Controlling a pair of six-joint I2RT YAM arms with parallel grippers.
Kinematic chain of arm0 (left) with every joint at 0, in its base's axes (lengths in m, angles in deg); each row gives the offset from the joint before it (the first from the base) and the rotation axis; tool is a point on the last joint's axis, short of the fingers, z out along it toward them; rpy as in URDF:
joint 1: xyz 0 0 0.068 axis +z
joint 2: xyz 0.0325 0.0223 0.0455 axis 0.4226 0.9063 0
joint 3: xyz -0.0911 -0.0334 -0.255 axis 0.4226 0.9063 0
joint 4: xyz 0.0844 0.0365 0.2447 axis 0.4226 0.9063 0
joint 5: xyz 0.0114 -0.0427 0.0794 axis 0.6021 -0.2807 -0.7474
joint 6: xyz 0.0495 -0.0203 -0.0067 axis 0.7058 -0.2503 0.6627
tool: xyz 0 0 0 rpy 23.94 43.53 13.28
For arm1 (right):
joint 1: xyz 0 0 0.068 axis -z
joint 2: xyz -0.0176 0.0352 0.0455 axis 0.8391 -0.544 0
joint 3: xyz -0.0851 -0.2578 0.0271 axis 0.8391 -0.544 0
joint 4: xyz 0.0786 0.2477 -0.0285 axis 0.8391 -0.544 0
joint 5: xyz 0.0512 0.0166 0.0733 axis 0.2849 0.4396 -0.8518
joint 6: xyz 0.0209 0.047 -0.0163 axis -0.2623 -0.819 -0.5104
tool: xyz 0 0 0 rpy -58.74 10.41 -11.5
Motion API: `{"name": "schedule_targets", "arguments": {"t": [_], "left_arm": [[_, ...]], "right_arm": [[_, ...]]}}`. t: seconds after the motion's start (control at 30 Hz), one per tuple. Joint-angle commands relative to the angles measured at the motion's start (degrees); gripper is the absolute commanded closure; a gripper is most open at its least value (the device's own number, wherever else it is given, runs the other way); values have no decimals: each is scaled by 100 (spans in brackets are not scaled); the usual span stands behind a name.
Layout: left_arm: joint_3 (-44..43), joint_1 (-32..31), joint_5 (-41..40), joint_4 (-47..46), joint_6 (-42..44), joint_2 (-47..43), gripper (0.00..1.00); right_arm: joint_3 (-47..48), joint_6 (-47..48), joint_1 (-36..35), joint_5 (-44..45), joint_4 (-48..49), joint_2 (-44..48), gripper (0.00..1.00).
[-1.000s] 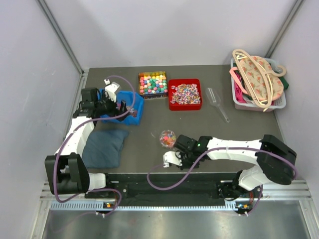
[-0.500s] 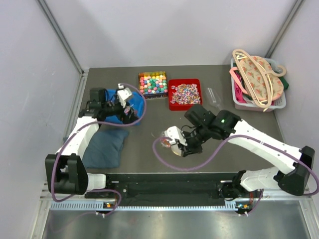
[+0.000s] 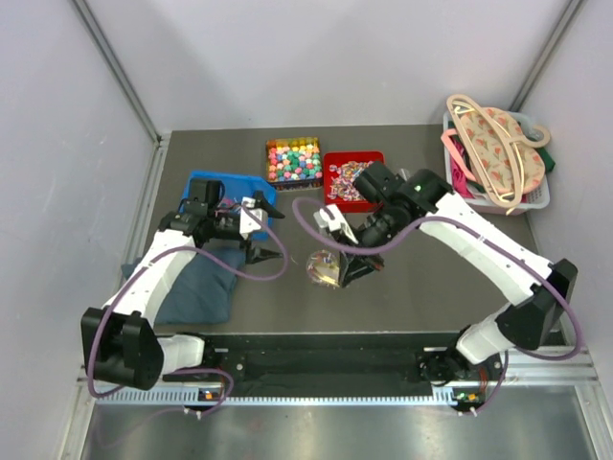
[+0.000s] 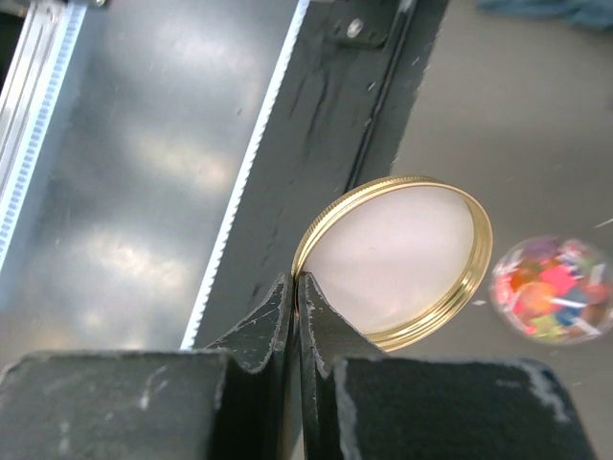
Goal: Pack the candies
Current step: Pick up the bottle lid at the center of the board.
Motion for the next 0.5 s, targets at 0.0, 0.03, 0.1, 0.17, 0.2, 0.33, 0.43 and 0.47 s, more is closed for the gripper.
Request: {"name": "schedule_targets", "arguments": {"t": [0.0, 0.03, 0.1, 0.17, 0.2, 0.33, 0.43, 0.47], "left_arm": [[-420, -283, 728, 1198, 1402, -56, 1], [-473, -309, 763, 1321, 1474, -30, 1], [-588, -397, 833, 1533, 1597, -12, 1], [-710, -467, 877, 1752, 1659, 14, 1], [-746, -529, 904, 1823, 1729, 23, 1], [-852, -670, 957, 1947, 1783, 67, 1], [-913, -775, 939, 2017, 1827, 120, 1], [-931, -793, 948, 2034, 1853, 146, 1]], "right_arm": [[669, 581, 363, -965, -725, -325, 100], [774, 616, 407, -991, -768, -379, 100], [871, 660, 425, -1053, -804, -554, 100], [1021, 704, 425, -1123, -865, -669, 100], [1065, 722, 416, -1202, -883, -765, 100], [1363, 836, 425, -1343, -1041, -1038, 100], [1548, 924, 416, -1431, -1208, -1257, 100], [1583, 985, 425, -1492, -1252, -1328, 100]]}}
